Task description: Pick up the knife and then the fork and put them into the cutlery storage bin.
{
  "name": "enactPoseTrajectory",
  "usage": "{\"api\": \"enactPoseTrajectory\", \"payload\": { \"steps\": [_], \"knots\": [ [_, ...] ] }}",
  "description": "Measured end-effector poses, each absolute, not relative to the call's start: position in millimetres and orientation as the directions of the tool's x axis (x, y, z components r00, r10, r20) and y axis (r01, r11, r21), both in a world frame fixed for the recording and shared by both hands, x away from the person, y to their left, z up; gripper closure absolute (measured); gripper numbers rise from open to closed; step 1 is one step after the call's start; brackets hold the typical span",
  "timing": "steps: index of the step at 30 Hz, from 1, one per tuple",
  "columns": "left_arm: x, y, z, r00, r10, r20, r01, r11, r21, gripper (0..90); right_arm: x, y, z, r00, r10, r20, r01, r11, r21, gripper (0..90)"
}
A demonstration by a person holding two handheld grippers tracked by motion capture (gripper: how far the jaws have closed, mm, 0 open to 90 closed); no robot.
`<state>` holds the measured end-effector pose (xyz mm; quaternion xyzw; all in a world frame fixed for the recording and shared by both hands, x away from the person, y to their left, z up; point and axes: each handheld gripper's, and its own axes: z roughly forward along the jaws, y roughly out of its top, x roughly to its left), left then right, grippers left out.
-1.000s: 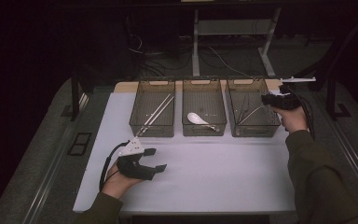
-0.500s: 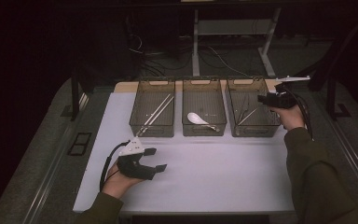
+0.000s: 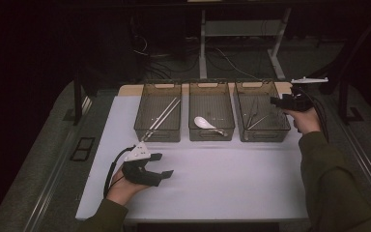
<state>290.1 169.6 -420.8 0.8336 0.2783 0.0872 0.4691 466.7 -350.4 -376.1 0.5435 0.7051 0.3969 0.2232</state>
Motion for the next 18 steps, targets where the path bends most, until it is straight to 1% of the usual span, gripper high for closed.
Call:
{"api": "enactPoseTrajectory", "payload": {
  "steps": [8, 13, 18],
  "knots": [
    [290.3, 169.1, -420.8, 0.828, 0.549, -0.112, 0.381, -0.405, 0.831, 21.3, 461.2, -348.8, -368.6, -0.332, 0.935, 0.129, 0.58, 0.094, 0.809, 35.8],
    [290.1, 169.3, -420.5, 0.828, 0.55, -0.11, 0.38, -0.404, 0.832, 20.7, 454.1, -344.4, -365.4, -0.368, 0.917, 0.151, 0.584, 0.102, 0.805, 33.1],
    [290.9, 168.3, -420.8, 0.825, 0.554, -0.113, 0.385, -0.404, 0.83, 17.9, 441.1, -341.4, -362.9, -0.407, 0.899, 0.164, 0.572, 0.11, 0.813, 30.5]
  ]
}}
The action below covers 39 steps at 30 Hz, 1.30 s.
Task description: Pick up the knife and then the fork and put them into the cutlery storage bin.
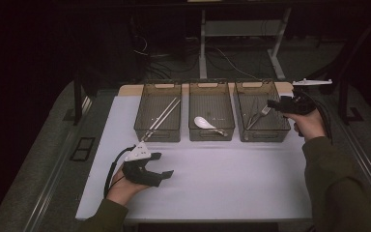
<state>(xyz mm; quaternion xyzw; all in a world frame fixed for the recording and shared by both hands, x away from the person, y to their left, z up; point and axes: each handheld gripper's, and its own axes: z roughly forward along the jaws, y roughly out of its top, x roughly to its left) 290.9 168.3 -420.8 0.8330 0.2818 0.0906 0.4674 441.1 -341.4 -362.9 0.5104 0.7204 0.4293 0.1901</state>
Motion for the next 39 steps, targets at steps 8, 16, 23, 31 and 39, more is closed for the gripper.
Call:
{"api": "enactPoseTrajectory", "payload": {
  "steps": [8, 16, 23, 31, 39],
  "knots": [
    [293.7, 168.1, -420.3, 0.815, 0.569, -0.111, 0.39, -0.397, 0.831, 14.2, 420.4, -337.1, -356.5, -0.482, 0.86, 0.167, 0.54, 0.141, 0.829, 26.6],
    [289.3, 170.9, -419.9, 0.809, 0.578, -0.111, 0.395, -0.393, 0.831, 9.3, 398.0, -328.0, -355.2, -0.551, 0.816, 0.175, 0.505, 0.159, 0.848, 22.5],
    [285.3, 174.3, -421.0, 0.811, 0.574, -0.114, 0.4, -0.4, 0.825, 1.5, 374.6, -316.6, -357.7, -0.598, 0.788, 0.146, 0.468, 0.195, 0.862, 20.1],
    [282.8, 178.0, -422.5, 0.814, 0.566, -0.128, 0.408, -0.401, 0.82, 0.0, 343.2, -299.4, -364.5, -0.654, 0.748, 0.112, 0.415, 0.23, 0.88, 18.4],
    [280.7, 183.8, -422.6, 0.805, 0.579, -0.13, 0.401, -0.369, 0.838, 0.0, 314.0, -281.3, -380.2, -0.707, 0.7, 0.099, 0.39, 0.269, 0.881, 17.3]
  ]
}}
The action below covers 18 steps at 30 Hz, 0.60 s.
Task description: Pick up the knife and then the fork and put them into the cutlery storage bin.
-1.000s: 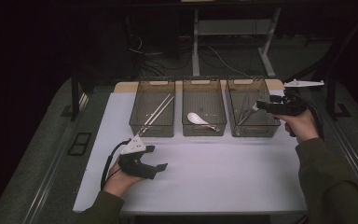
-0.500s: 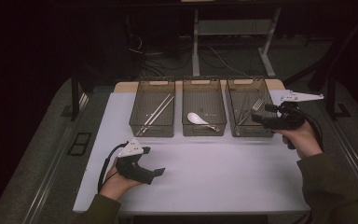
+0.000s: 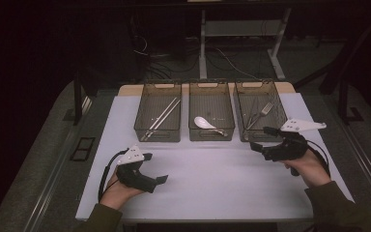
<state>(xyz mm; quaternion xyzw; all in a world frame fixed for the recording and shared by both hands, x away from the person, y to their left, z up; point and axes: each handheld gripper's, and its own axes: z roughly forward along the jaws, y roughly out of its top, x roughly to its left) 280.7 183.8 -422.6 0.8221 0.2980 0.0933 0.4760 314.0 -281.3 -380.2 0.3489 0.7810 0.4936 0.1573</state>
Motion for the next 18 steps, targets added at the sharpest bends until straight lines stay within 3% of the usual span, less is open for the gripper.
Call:
{"api": "enactPoseTrajectory", "payload": {
  "steps": [18],
  "knots": [
    [279.5, 184.0, -423.9, 0.815, 0.567, -0.121, 0.386, -0.375, 0.843, 0.0, 267.5, -289.3, -431.7, -0.721, 0.682, 0.119, 0.412, 0.285, 0.865, 17.3]
  ]
}}
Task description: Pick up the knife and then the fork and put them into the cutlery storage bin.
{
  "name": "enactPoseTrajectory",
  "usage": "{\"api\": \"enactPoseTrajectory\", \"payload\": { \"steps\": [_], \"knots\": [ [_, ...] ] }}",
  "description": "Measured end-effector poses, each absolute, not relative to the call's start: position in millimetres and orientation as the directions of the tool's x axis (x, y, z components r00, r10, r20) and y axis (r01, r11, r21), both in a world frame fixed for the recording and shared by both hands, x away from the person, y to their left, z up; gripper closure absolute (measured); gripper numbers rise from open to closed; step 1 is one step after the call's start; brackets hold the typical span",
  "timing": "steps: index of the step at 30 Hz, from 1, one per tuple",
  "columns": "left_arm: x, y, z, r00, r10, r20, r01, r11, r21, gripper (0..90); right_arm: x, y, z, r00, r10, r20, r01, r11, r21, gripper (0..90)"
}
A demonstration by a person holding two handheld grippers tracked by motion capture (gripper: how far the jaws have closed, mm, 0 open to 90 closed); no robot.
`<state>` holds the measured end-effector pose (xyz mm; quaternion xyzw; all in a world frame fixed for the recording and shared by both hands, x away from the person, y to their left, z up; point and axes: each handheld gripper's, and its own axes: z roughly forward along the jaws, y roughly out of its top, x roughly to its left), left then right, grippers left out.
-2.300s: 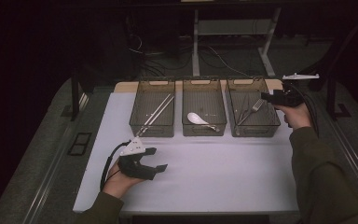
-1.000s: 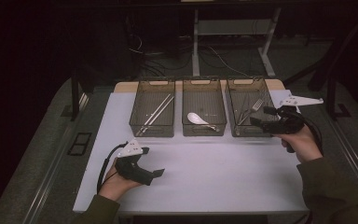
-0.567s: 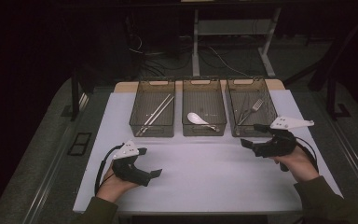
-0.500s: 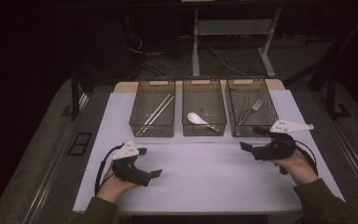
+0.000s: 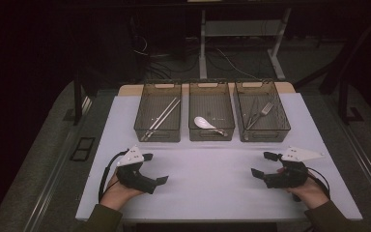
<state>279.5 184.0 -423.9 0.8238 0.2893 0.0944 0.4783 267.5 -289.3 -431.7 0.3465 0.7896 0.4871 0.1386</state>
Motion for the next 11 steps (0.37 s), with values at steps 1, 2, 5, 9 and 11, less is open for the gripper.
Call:
{"api": "enactPoseTrajectory", "payload": {
  "steps": [1, 2, 5, 9, 11],
  "knots": [
    [279.3, 183.9, -423.8, 0.816, 0.565, -0.121, 0.385, -0.376, 0.843, 0.0, 266.6, -290.5, -433.6, -0.719, 0.685, 0.117, 0.414, 0.287, 0.864, 17.3],
    [278.9, 183.6, -423.8, 0.817, 0.564, -0.122, 0.384, -0.373, 0.844, 0.0, 266.0, -291.9, -435.2, -0.719, 0.685, 0.115, 0.416, 0.293, 0.861, 17.3],
    [278.5, 183.6, -423.2, 0.818, 0.562, -0.121, 0.381, -0.373, 0.846, 0.0, 264.7, -296.3, -438.8, -0.719, 0.689, 0.096, 0.411, 0.309, 0.858, 17.3],
    [278.4, 184.0, -423.3, 0.816, 0.564, -0.123, 0.383, -0.37, 0.846, 0.0, 263.7, -299.6, -439.7, -0.712, 0.694, 0.104, 0.418, 0.302, 0.857, 17.3],
    [278.5, 184.0, -423.1, 0.815, 0.566, -0.124, 0.384, -0.367, 0.847, 0.0, 263.8, -300.0, -439.1, -0.711, 0.695, 0.104, 0.417, 0.298, 0.859, 17.3]
  ]
}}
